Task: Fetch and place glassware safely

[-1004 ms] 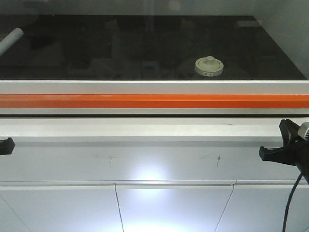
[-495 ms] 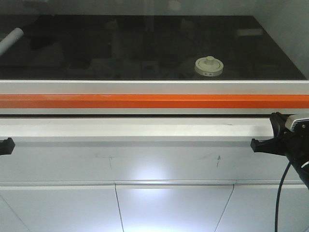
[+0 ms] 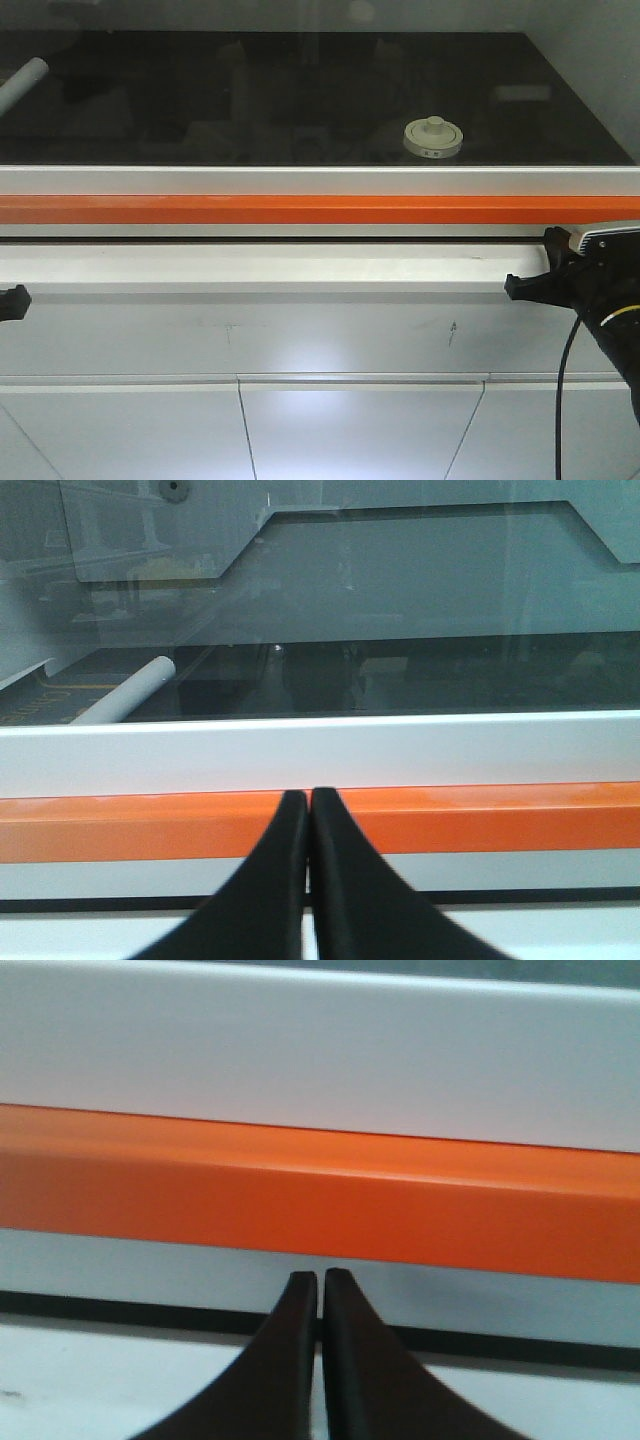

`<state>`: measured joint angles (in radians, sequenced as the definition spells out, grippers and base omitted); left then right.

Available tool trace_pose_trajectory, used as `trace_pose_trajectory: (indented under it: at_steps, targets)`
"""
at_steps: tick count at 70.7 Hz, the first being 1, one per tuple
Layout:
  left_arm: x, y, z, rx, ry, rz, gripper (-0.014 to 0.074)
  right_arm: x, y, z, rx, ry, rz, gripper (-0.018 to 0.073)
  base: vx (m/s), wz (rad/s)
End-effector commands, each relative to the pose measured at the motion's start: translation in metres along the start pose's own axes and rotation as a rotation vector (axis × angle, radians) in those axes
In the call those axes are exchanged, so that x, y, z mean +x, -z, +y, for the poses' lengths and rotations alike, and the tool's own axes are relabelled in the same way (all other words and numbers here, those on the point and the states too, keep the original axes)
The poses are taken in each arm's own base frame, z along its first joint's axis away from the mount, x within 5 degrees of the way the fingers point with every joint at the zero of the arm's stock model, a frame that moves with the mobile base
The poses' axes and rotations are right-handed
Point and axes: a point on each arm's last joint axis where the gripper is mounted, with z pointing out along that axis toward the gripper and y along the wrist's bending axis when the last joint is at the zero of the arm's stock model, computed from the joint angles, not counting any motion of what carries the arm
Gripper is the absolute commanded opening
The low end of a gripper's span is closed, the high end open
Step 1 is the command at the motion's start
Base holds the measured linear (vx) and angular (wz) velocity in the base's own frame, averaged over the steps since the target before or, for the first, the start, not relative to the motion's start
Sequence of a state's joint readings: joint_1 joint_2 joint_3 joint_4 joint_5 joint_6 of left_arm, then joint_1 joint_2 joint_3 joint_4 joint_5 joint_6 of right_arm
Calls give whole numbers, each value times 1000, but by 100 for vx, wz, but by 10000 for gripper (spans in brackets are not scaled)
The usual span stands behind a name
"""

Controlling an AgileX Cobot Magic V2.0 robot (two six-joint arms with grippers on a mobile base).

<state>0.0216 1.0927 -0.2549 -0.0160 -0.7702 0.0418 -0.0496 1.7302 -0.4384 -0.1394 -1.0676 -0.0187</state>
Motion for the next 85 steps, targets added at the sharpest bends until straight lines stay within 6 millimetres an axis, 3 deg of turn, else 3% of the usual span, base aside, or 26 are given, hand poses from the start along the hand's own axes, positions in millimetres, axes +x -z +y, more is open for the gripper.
trace_pose_trajectory:
  at_steps: [1,29,47,70,85]
  targets:
    - [-15,-2,1,-7,3,-111,-7,-21,-7,-3,7,8,-132,-1,0,0]
    - [-13,-3,1,-9,3,-103,-7,-29,-15,-5,9,11,-172,-1,0,0]
    - [6,-22,-8,78,-63,-91,-7,-29,-14,-5,6,13,-171,-1,0,0]
    - [39,-40,-9,77,-41,-77,-7,-29,-14,-3,-13,23,-177,-1,0,0]
    - [50,-60,-9,80,-39,-48,-7,-29,-14,-3,-13,23,-177,-1,0,0]
